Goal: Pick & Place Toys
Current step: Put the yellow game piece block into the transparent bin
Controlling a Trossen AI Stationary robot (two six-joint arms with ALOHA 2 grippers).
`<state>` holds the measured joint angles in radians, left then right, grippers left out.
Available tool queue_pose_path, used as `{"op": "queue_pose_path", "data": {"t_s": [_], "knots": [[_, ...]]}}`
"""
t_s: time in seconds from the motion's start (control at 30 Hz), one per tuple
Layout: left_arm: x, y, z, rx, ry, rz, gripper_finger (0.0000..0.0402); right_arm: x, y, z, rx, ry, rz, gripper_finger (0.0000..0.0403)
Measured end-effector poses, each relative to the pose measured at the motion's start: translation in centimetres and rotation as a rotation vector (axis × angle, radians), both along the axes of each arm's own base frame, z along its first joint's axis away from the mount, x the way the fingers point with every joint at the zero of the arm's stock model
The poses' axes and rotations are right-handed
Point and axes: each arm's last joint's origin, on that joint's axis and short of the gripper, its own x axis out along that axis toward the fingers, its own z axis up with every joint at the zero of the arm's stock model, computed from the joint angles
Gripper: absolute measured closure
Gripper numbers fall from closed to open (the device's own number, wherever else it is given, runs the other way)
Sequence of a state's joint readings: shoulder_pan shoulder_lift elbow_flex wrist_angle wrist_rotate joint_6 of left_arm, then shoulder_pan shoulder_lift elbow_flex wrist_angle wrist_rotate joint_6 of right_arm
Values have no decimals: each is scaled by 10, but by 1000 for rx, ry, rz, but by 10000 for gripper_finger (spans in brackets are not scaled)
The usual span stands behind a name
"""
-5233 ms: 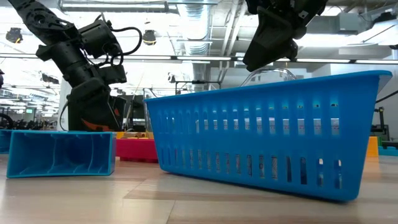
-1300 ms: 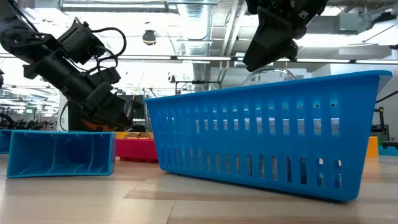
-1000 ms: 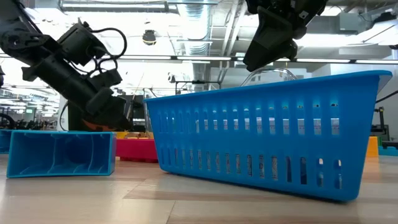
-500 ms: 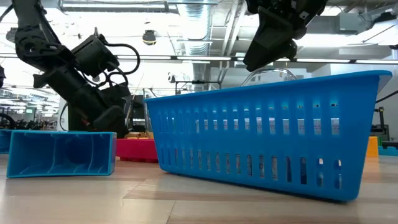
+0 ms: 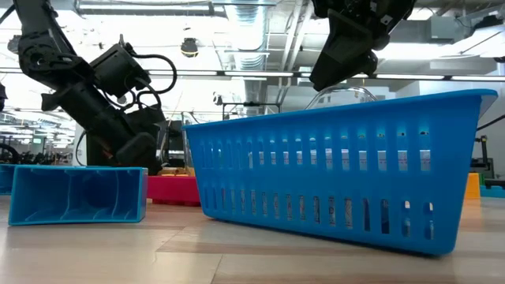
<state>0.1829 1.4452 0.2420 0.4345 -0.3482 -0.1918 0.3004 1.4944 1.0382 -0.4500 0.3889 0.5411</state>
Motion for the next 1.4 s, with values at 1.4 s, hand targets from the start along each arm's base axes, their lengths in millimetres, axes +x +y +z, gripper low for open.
{"op": "queue_pose_path", "data": {"t_s": [1.4], "knots": [[-11, -30, 77, 66, -429, -107, 141, -1, 0, -1, -2, 8, 0, 267]]}}
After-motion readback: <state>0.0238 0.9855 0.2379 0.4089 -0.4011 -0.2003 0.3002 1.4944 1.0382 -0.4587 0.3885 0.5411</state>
